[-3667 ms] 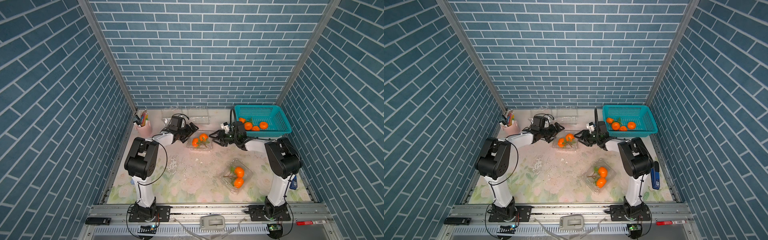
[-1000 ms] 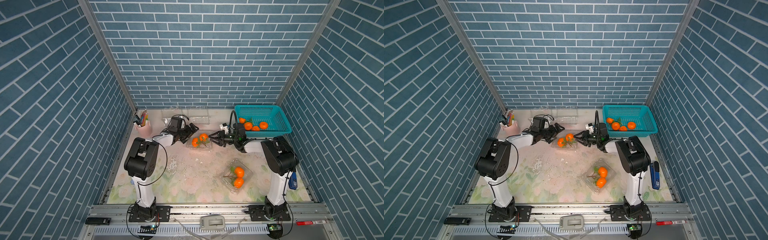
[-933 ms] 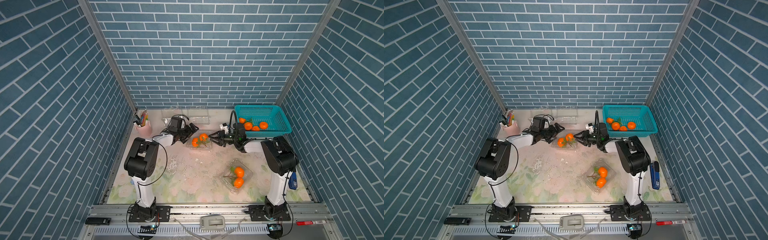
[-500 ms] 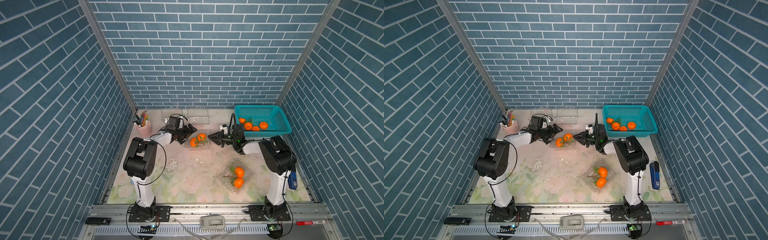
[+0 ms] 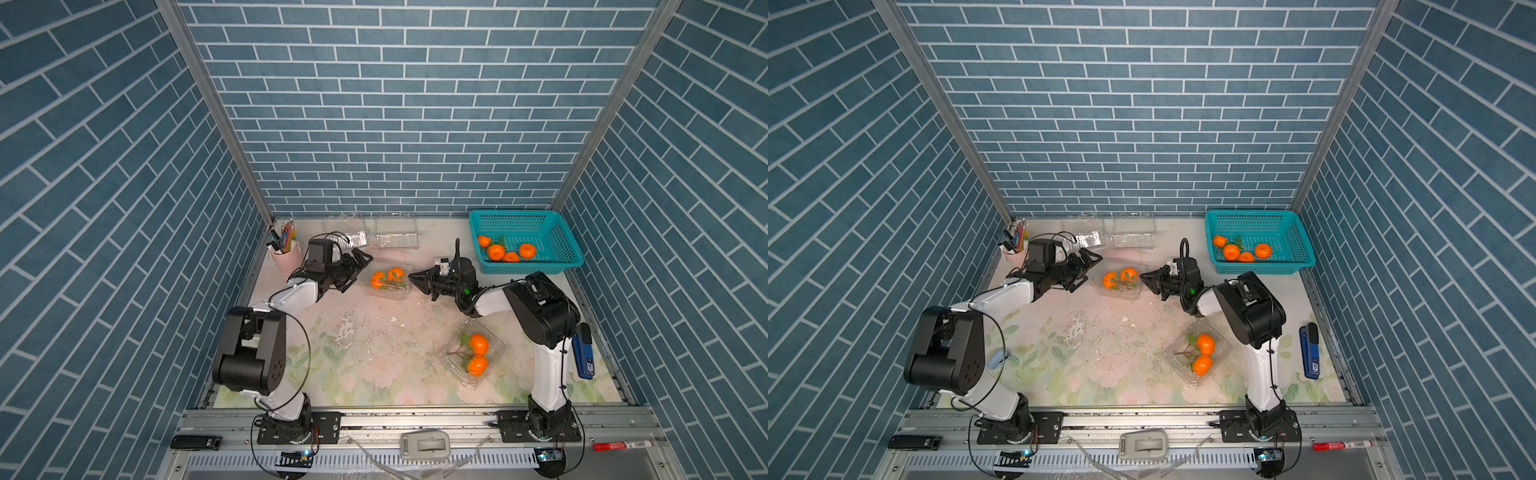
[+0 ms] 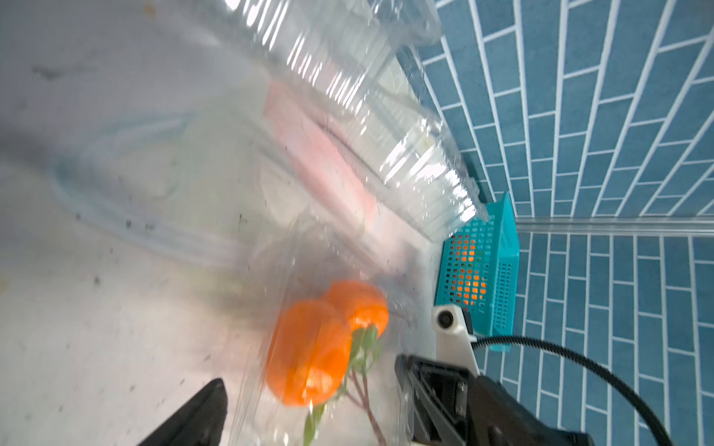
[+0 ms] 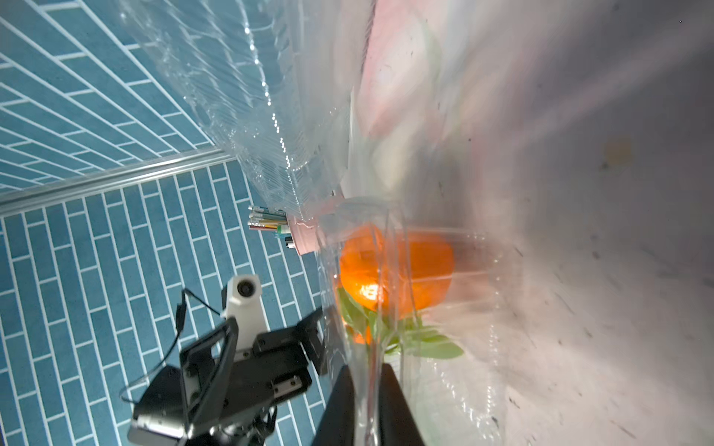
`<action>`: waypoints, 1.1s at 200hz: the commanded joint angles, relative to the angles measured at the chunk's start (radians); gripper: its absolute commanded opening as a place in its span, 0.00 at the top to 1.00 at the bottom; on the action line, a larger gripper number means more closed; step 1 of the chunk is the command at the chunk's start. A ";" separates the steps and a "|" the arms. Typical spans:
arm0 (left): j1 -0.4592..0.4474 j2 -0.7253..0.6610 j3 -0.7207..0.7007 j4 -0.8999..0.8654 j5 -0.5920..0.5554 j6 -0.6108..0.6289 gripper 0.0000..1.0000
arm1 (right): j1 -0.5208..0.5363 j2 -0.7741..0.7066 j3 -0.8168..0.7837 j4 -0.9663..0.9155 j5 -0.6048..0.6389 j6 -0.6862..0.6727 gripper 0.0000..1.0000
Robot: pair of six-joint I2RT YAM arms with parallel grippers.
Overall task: Take oranges out of containers
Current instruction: Open the packing box at the center of the board.
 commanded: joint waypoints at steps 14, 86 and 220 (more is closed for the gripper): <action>-0.006 -0.123 -0.228 0.233 0.002 -0.095 0.01 | 0.013 0.019 0.046 0.017 0.099 0.084 0.86; -0.154 -0.205 -0.469 0.503 -0.160 -0.233 0.01 | 0.025 0.020 0.058 0.016 0.136 0.120 0.86; -0.293 0.042 -0.462 0.746 -0.366 -0.373 0.05 | 0.043 0.013 0.028 0.048 0.142 0.145 0.87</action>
